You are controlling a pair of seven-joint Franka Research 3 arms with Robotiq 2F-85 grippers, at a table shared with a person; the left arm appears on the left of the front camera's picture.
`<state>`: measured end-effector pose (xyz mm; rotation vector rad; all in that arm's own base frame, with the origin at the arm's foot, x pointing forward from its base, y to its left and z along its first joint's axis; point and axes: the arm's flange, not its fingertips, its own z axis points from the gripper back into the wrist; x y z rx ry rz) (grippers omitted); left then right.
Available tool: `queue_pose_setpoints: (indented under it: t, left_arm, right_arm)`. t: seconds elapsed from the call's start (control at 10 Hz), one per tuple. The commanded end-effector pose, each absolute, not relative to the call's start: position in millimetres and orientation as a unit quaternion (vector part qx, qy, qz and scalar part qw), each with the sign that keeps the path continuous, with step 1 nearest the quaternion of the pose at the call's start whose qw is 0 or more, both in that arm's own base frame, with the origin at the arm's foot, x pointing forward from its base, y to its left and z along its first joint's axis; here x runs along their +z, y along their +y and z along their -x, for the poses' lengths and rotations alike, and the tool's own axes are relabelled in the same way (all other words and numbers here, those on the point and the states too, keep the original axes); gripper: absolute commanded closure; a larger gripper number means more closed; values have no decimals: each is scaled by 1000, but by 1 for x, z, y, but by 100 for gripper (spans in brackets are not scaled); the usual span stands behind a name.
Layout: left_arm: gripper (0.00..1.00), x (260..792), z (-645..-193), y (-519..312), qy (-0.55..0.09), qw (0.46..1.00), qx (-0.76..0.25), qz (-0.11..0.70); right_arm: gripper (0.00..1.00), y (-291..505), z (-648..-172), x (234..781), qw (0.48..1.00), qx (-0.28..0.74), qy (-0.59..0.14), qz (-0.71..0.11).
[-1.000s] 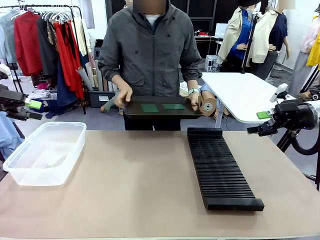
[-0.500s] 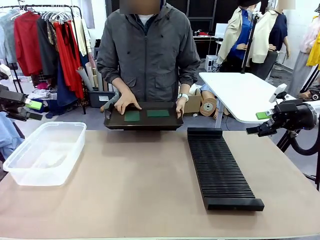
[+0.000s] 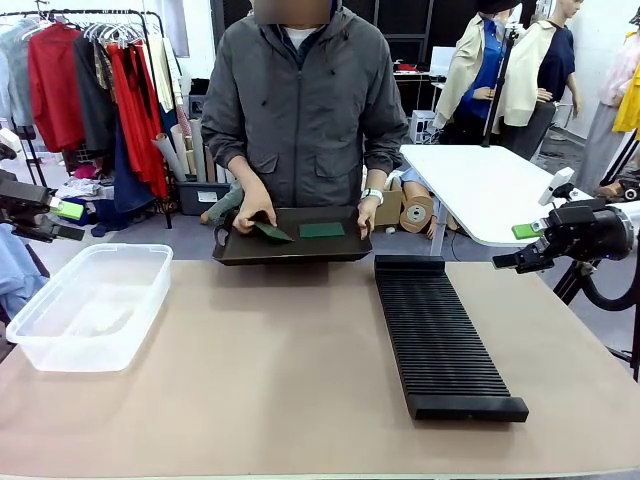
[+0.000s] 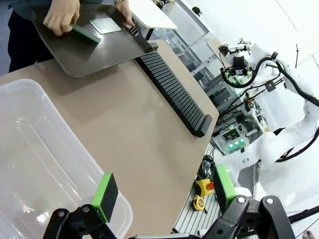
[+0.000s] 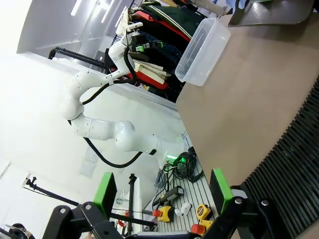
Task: Sort PCBs into racks and boxes based on the side picked up.
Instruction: Pick up the Blank PCB handed by the Human.
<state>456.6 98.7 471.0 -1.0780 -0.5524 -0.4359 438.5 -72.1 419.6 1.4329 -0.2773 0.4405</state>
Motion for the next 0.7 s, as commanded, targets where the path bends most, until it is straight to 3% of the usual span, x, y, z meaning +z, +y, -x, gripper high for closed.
queue_pose_setpoints:
  t: [0.0,0.6]
  left_arm:
    - [0,473,-455,99,-255,798,-200,508]
    - [0,473,-455,99,-255,798,-200,508]
  right_arm:
    - [0,-72,-438,421,725,198,-121,-649]
    - [0,-74,-432,423,715,166,-141,-665]
